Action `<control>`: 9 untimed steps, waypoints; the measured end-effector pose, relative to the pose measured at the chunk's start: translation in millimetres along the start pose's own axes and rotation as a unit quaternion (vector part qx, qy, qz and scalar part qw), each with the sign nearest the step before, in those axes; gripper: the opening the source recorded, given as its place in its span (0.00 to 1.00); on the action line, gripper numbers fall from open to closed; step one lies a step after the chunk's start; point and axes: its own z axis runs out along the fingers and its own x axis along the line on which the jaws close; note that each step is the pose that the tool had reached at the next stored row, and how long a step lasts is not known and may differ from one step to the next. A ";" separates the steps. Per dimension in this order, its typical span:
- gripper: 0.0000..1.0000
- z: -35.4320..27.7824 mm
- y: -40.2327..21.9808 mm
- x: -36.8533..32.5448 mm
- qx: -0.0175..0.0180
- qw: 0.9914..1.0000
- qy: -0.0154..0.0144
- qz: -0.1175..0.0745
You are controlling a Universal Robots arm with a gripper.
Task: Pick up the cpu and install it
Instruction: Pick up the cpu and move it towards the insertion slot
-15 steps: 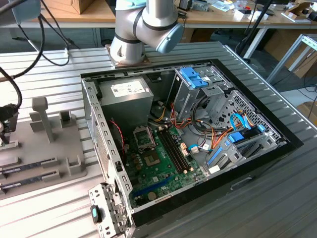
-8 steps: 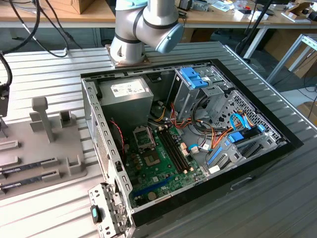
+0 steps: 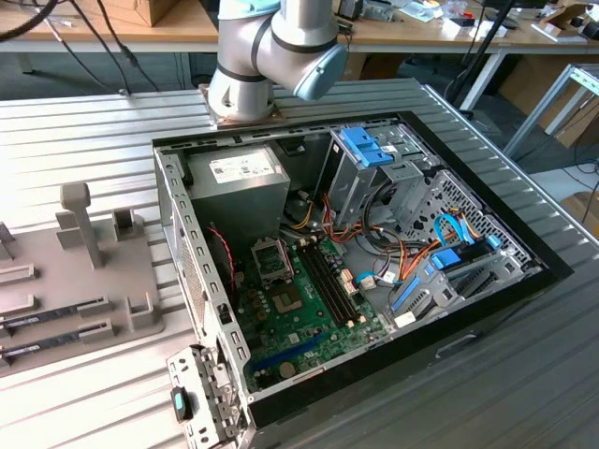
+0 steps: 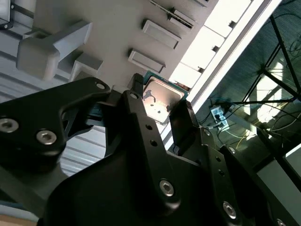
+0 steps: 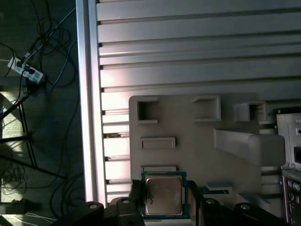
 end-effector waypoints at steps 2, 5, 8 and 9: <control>0.47 -8.0 0.2 0.1 0.000 1.000 0.000 0.000; 0.47 -23.3 0.6 0.1 0.000 1.000 0.000 0.000; 0.47 -41.4 1.1 0.2 0.000 1.000 0.000 0.000; 0.47 -50.2 1.4 0.2 0.000 1.000 0.000 0.000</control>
